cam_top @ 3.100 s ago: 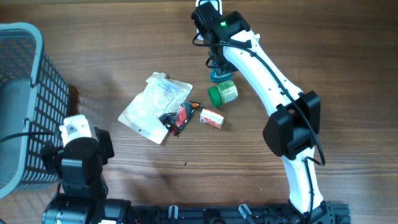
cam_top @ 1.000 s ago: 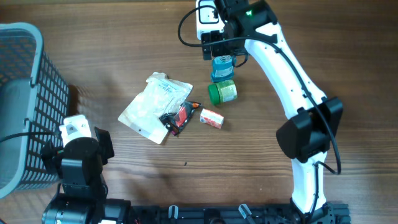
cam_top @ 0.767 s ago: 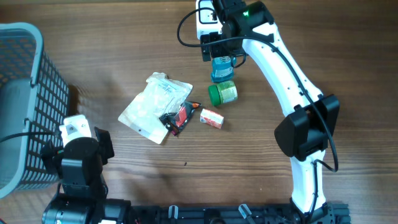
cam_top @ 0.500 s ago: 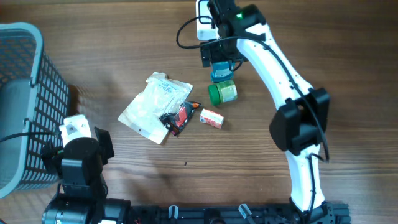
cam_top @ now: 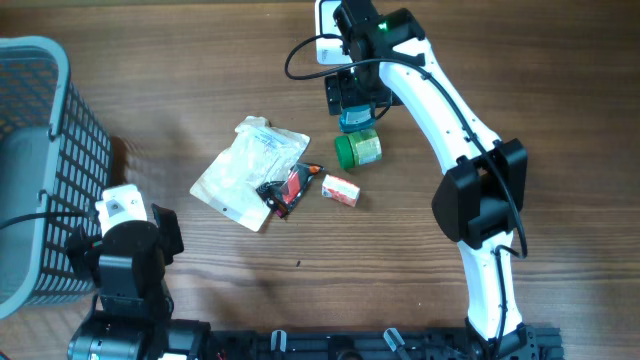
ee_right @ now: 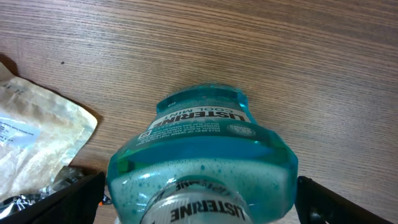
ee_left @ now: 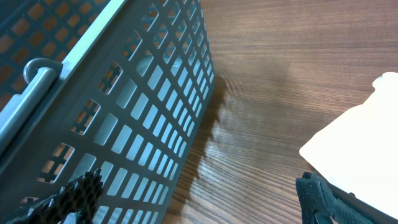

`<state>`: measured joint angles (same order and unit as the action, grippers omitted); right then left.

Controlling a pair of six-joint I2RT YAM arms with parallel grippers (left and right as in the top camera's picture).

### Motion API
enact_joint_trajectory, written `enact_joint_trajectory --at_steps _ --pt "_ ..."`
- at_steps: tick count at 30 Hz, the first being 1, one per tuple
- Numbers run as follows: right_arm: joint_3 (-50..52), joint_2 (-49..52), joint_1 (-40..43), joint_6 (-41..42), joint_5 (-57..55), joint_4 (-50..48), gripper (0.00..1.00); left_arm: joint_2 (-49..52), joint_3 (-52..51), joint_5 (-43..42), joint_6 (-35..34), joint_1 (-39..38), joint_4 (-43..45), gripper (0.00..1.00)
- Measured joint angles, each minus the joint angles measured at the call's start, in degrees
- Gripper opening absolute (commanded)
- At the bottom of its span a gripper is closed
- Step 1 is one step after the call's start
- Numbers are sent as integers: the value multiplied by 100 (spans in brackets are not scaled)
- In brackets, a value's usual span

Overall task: Scan the item barcode
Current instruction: 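Hold the bottle under the scanner with the right gripper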

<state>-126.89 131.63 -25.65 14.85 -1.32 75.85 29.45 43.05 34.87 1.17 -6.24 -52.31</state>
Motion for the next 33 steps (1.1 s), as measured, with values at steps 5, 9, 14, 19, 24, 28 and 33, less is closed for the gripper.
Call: enact_joint_trajectory --at_steps 5,9,14,19,24,28,33 --pt "0 7 0 -22 0 0 100 0 2 0 0 0 -2 100" --pt "-2 142 0 -22 0 0 100 0 0 2 0 0 0 100" --pt "-2 142 0 -24 -17 52 100 0 0 0 0 0 -2 100" --pt "-2 142 0 -24 -22 109 100 0 2 0 0 0 -2 100" --pt "-2 142 0 -24 -22 109 100 0 2 0 0 0 -2 100" --pt "-2 142 0 -72 -24 109 100 0 2 0 0 0 0 100" --pt "-2 142 -2 -175 -90 107 100 0 0 0 0 0 -2 100"
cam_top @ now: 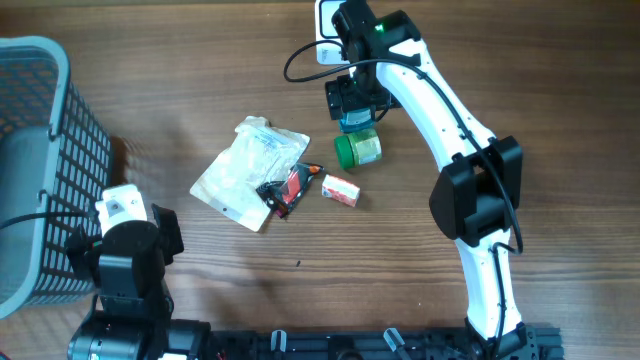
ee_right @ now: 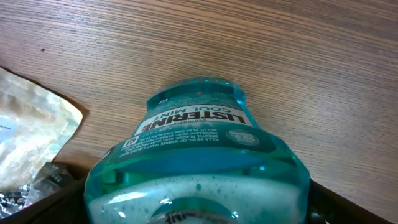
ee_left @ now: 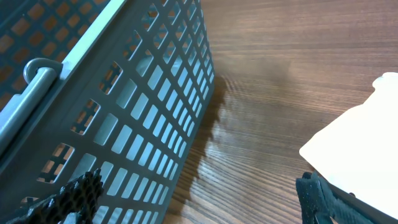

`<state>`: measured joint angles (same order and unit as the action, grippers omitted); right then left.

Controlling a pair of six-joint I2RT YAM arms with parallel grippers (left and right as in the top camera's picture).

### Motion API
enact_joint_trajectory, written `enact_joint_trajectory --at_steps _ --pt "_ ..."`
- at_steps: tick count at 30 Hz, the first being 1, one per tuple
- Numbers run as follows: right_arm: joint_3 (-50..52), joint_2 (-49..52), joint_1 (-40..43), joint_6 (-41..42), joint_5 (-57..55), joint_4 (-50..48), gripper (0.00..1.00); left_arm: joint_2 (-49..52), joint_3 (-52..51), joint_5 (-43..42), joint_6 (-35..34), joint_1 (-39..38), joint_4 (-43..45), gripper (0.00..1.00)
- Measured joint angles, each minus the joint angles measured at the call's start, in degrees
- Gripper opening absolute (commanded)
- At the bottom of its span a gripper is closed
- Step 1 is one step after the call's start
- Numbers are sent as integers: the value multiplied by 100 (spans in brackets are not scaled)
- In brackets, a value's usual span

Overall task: Scan the item barcode
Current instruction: 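Hold the bottle under the scanner with the right gripper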

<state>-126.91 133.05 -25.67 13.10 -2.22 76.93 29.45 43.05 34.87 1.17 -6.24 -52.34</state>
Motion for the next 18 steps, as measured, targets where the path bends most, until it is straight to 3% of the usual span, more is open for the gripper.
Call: enact_joint_trajectory --at_steps 7,11,18 --pt "0 0 0 -26 -48 0 93 0 0 0 0 0 2 100" --pt "0 0 -2 -205 -68 20 100 0 0 2 0 0 2 100" --pt "-11 0 13 -752 -127 111 100 0 2 0 0 0 0 100"
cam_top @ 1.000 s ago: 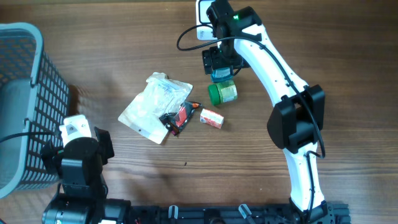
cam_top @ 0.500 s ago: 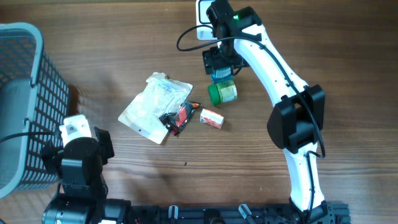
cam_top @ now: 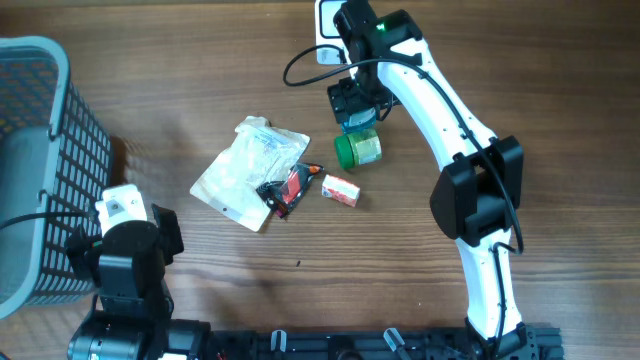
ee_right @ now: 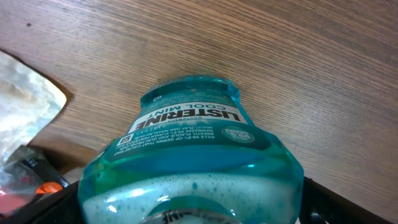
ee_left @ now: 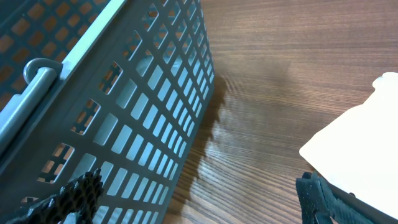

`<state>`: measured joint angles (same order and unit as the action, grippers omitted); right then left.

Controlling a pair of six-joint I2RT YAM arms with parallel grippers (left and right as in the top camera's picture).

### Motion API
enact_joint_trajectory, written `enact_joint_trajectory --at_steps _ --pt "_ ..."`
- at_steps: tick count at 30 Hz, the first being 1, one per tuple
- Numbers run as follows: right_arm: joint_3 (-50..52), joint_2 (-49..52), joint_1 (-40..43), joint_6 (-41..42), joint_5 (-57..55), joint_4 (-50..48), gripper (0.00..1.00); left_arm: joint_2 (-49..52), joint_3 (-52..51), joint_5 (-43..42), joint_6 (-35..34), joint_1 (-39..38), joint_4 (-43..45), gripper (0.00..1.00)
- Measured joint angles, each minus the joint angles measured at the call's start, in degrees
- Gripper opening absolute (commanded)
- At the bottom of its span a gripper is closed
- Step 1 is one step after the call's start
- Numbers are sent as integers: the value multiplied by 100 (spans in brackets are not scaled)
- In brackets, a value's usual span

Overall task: Scan the item barcode
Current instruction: 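Hold the bottle under the scanner with the right gripper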

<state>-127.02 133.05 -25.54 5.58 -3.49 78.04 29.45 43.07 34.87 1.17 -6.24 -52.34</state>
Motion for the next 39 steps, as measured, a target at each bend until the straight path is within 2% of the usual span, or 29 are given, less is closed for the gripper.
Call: enact_joint_trajectory --at_steps 12,15,16,18,23,25,26,31,39 --pt "-11 -2 0 -442 2 35 99 0 0 0 0 0 2 100" --pt "-11 -2 0 -435 2 35 86 0 -2 0 0 0 0 100" --pt "-11 -2 -2 -479 4 37 78 0 -2 2 0 0 2 100" --pt "-11 -2 -11 -496 24 35 78 0 0 2 0 0 2 100" --pt "-11 -2 -4 -476 68 35 79 0 0 2 0 0 2 100" --pt "-11 -2 -4 -424 81 37 94 0 -2 0 0 0 2 100" --pt "-11 -2 -2 -417 111 39 96 0 -2 0 0 0 0 100" --pt "-28 -2 0 -396 146 90 99 0 -2 2 0 0 2 100" --pt "-734 2 0 -439 177 400 100 0 0 0 0 0 2 100"
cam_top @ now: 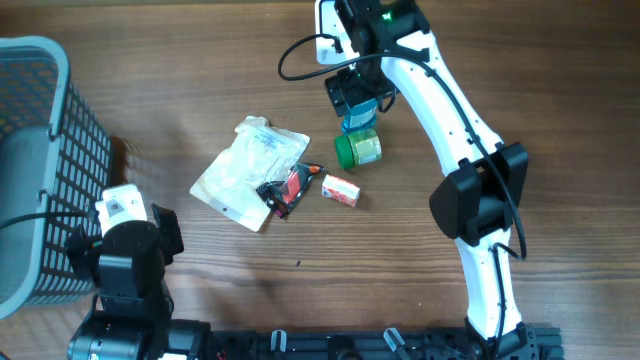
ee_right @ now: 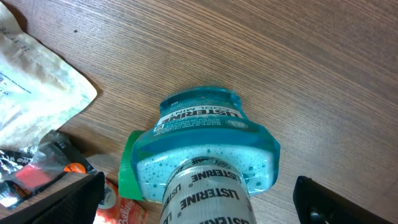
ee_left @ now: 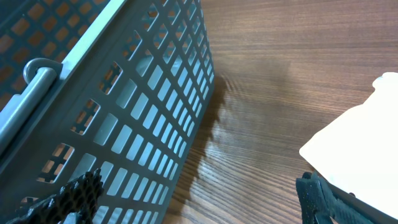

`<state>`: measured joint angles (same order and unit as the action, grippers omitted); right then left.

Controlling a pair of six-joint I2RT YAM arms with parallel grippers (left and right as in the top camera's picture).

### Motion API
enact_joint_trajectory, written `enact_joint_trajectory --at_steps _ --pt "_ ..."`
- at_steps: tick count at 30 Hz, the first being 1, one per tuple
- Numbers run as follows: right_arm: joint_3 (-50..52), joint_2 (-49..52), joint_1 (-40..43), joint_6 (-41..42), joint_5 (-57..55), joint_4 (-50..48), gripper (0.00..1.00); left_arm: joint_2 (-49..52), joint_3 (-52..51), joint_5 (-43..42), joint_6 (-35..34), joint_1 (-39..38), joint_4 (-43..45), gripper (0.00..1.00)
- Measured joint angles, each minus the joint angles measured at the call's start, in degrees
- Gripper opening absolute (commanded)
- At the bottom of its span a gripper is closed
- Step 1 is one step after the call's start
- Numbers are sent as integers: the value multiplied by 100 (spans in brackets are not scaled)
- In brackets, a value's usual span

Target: Scan the item barcode

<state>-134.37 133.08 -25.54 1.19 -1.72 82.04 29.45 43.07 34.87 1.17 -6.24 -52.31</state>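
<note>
A teal Listerine bottle (ee_right: pixel 205 143) stands upright on the wooden table, its wrapped cap (ee_right: pixel 208 199) pointing up at the right wrist camera. My right gripper (ee_right: pixel 202 202) is open straight above it, with a gap between each finger and the cap. From overhead the bottle (cam_top: pixel 361 122) shows just below the right gripper (cam_top: pixel 353 95). A white device (cam_top: pixel 326 22) with a black cable sits at the table's far edge behind the arm. My left gripper (ee_left: pixel 196 199) is open and empty beside the basket.
A green item (cam_top: pixel 358 149) lies against the bottle's near side. Beside it are a small red and white box (cam_top: pixel 341 190), a black and red item (cam_top: pixel 287 188) and a plastic bag (cam_top: pixel 250 172). A grey mesh basket (cam_top: pixel 45 150) stands at the left edge.
The bottle looks smaller and farther off in the right wrist view, and the fingers now stand clear of it on both sides. The left arm has not moved.
At first the bottle's body spanned the space between my right fingers, near the green item. In the following two moments it filled still more of the wrist view. Now it stands on the table with the open gripper higher above its cap. The left arm stayed still.
</note>
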Motion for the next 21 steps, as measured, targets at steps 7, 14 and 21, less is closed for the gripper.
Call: enact_joint_trajectory --at_steps 7,14,21 --pt "0 0 0 -157 2 -107 100 0 0 2 0 0 0 100" --pt "131 0 0 -302 0 -343 100 0 -2 2 0 0 0 100" --pt "229 0 57 -306 2 -437 100 0 -2 2 0 0 0 100"
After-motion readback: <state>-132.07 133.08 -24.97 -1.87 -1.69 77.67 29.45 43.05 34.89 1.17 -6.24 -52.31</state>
